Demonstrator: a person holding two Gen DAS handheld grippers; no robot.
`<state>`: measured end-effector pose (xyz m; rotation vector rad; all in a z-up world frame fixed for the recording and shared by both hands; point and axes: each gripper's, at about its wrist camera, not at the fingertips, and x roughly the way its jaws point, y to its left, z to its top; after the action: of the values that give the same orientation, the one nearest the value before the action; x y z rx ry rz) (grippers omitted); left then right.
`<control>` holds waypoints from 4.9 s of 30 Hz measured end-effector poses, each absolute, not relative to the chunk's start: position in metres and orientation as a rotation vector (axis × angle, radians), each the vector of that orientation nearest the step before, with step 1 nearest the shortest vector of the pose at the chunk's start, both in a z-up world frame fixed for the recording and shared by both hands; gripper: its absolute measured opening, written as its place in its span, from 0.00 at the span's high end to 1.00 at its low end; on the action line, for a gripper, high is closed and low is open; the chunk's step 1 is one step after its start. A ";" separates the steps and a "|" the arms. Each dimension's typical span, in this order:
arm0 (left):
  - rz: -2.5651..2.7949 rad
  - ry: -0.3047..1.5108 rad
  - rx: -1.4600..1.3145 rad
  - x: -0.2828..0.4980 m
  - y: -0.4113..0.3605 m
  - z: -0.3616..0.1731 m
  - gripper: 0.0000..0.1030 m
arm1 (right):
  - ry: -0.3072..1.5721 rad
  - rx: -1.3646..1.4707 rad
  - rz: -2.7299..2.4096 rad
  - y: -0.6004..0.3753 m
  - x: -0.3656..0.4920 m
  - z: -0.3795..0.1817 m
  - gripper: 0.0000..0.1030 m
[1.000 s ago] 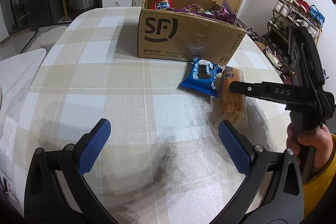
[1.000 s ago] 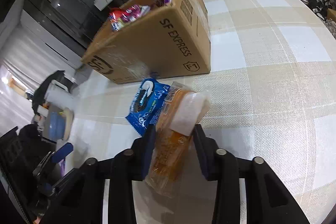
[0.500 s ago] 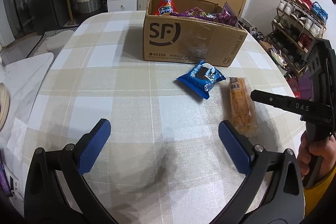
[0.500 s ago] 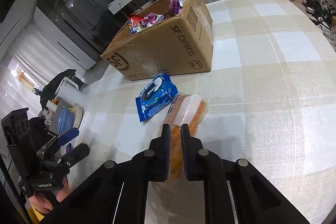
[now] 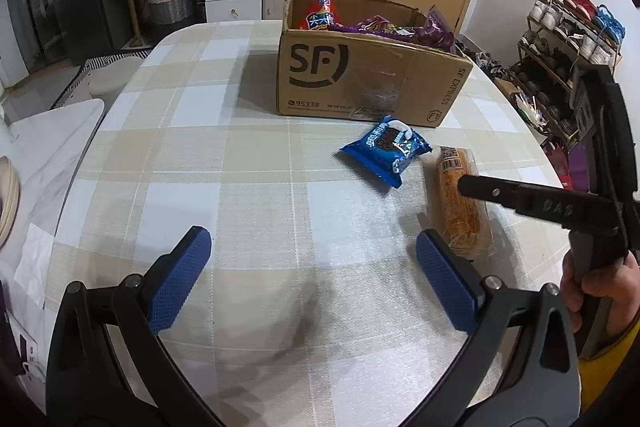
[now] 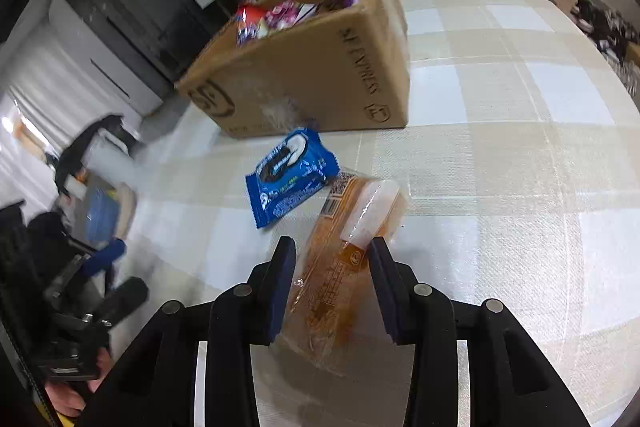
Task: Organize snacks
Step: 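Lift the bread packet with the right gripper, then grasp the blue Oreo pack with the left gripper, then carry the bread packet and Oreo pack over the box with both grippers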
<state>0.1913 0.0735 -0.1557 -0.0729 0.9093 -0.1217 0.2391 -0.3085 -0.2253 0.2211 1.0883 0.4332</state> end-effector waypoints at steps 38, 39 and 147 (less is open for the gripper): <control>-0.104 1.051 -0.083 0.316 0.017 -0.194 0.01 | 0.964 0.262 0.500 -0.364 0.193 -0.218 0.63; -0.087 1.062 -0.075 0.321 0.013 -0.197 0.01 | 0.958 0.272 0.503 -0.368 0.191 -0.220 0.63; -0.281 0.840 0.018 0.418 0.031 -0.080 0.57 | 0.876 0.299 0.557 -0.294 0.412 -0.090 0.63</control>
<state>0.4179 0.0308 -0.0804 0.0181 0.8404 -0.2813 0.4119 -0.2935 -0.0901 0.2995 0.8758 0.5574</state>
